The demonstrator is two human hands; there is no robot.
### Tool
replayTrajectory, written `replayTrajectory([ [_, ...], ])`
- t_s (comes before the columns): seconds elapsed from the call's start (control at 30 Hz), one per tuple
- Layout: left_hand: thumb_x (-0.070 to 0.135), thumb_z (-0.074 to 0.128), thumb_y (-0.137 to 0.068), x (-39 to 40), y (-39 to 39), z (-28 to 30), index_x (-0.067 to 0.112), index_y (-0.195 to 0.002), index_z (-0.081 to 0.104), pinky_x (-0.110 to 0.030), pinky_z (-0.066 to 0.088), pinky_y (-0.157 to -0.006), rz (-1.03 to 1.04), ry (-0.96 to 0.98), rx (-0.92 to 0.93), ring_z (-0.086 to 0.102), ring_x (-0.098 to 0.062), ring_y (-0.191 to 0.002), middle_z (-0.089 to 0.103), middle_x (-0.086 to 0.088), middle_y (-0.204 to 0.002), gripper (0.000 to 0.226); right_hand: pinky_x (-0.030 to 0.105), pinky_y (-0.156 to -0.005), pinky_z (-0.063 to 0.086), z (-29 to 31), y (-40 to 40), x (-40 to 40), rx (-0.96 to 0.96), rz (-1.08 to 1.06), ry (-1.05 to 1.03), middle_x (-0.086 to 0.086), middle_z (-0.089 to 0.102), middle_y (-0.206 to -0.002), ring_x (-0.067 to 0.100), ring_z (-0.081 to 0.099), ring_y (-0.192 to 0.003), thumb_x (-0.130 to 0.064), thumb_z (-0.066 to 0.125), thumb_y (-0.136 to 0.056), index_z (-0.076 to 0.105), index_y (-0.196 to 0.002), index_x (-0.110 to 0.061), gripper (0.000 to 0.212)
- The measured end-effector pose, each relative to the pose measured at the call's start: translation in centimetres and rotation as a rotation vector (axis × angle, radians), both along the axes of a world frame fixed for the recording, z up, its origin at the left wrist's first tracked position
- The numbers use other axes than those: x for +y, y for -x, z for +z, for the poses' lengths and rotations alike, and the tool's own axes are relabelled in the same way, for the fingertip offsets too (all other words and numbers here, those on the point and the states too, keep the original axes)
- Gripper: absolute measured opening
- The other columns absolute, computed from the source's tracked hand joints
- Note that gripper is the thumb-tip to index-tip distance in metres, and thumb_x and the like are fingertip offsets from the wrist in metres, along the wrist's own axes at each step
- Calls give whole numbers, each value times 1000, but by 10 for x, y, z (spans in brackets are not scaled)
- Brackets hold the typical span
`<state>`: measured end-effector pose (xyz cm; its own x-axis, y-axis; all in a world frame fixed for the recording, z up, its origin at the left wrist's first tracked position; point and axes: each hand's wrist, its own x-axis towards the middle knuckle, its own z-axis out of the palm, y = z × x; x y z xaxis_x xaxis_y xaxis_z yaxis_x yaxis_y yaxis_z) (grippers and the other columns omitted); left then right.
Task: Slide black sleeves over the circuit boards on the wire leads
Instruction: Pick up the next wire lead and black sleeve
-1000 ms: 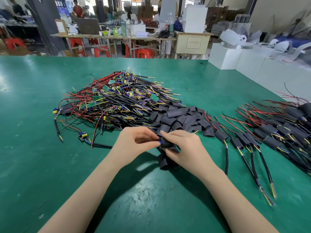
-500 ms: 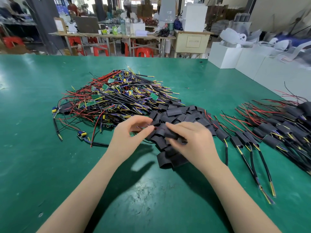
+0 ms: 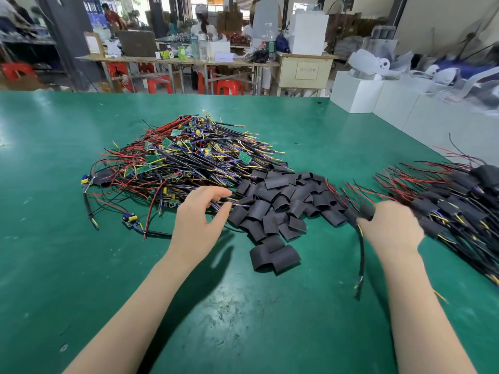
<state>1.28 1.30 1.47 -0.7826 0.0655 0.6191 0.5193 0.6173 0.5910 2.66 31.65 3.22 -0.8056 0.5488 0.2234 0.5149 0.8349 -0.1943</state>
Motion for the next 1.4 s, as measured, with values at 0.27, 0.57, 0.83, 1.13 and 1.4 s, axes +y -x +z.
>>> replayTrajectory([
  [0.27,1,66,-86,-12,10,-1,9,-103,70,-29,45,-91,115,-36,-10,62,-19,-97,68,0,-100,19,40,-75,49,3,2,-21,377,262,105,14,69,-100,36,60,-97,-23,64,-86,72,-99,-14,18],
  [0.57,3,64,-84,-51,33,-19,7,-119,60,-39,37,-97,440,75,-267,49,-33,-113,59,-15,-116,35,33,-77,45,-21,10,-41,-64,279,-45,13,57,-114,33,47,-112,-29,59,-91,57,-115,-11,30],
  [0.83,7,66,-85,-49,33,-20,9,-105,69,-35,41,-80,451,138,-219,51,-31,-107,64,-9,-103,21,34,-78,48,-21,9,-40,71,366,187,6,65,-98,28,59,-97,-35,72,-78,62,-95,-15,29],
  [1.13,-5,63,-82,-67,36,-20,6,-111,64,-37,41,-76,490,198,-214,52,-30,-89,49,-15,-112,31,31,-78,48,-15,7,-36,56,411,300,-4,67,-87,21,60,-92,-31,79,-68,61,-79,-23,23],
  [1.4,-9,55,-86,-75,43,-19,-2,-103,60,-40,41,-84,520,0,-160,57,-35,-92,62,-21,-99,19,23,-71,39,-9,7,-39,209,417,364,-5,70,-85,12,56,-77,-26,79,-66,74,-90,-21,25],
])
